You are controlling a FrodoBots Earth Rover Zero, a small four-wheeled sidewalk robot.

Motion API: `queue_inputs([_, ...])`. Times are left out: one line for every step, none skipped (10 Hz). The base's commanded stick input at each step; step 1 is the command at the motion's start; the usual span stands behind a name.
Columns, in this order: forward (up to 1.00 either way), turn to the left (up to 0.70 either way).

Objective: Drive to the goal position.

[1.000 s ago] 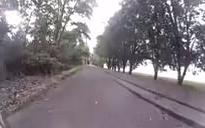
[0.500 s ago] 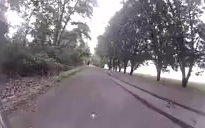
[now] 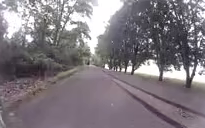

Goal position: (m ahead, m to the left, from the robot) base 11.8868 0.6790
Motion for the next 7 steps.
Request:
queue_inputs([0.70, 0.00])
queue_inputs([0.70, 0.00])
queue_inputs([0.70, 0.00])
queue_inputs([0.70, 0.00])
queue_inputs([0.70, 0.00])
queue_inputs([0.70, 0.00])
queue_inputs([0.70, 0.00])
